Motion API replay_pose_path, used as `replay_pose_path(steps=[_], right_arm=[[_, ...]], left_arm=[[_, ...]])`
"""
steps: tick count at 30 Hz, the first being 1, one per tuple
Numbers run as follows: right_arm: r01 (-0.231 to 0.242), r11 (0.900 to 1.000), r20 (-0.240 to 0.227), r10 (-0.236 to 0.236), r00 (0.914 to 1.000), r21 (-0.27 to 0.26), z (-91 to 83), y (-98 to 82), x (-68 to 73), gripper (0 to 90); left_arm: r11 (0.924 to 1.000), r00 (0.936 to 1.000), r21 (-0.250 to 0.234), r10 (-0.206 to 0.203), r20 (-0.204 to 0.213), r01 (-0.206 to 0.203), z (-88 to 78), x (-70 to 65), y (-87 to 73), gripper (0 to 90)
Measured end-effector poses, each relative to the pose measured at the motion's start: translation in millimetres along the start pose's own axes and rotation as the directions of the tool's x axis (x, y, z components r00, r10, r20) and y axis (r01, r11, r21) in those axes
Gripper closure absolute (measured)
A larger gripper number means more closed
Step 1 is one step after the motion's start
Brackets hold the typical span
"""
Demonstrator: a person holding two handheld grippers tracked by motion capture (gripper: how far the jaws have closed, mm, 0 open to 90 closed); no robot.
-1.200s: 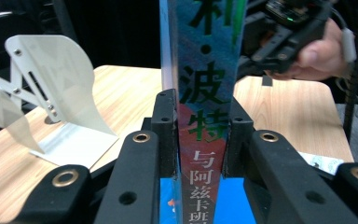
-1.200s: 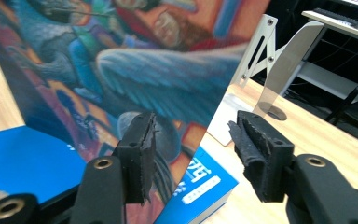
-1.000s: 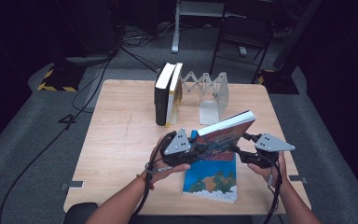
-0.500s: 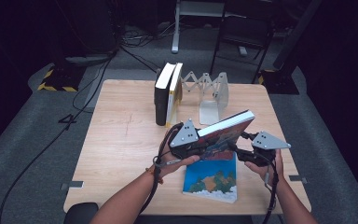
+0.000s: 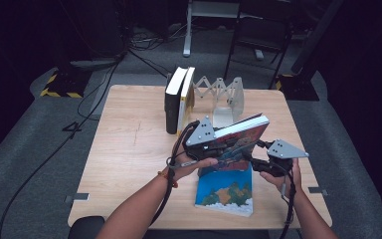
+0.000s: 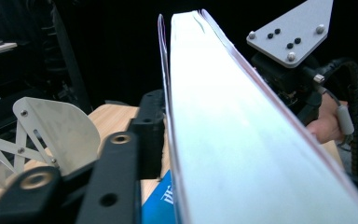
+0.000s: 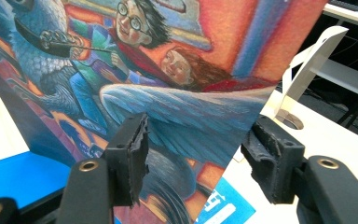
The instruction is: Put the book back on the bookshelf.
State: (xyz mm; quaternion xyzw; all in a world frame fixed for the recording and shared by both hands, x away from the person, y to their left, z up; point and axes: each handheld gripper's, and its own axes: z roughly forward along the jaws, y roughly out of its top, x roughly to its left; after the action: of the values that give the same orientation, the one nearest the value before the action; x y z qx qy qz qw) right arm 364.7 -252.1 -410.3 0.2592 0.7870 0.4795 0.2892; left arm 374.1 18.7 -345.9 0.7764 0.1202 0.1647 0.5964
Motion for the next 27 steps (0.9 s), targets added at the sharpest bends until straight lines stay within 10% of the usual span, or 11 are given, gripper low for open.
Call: replay_pose_path(steps=[17,27], right_arm=[[-0.015,1.000,-0.031,0.016,0.9994,0.027,-1.6,-7.1,-1.3,31.2],[-0.008,0.986,-0.082,0.022,0.9964,0.169,-11.5,-31.8,-11.1,23.4]], left_arm=[[0.9998,0.9985,-0.001,-0.018,-0.051,0.018,-6.9,-3.5,-1.5,72.9],[0.9947,0.9860,-0.026,-0.102,-0.132,0.099,-32.1,6.4,-11.9,73.2]])
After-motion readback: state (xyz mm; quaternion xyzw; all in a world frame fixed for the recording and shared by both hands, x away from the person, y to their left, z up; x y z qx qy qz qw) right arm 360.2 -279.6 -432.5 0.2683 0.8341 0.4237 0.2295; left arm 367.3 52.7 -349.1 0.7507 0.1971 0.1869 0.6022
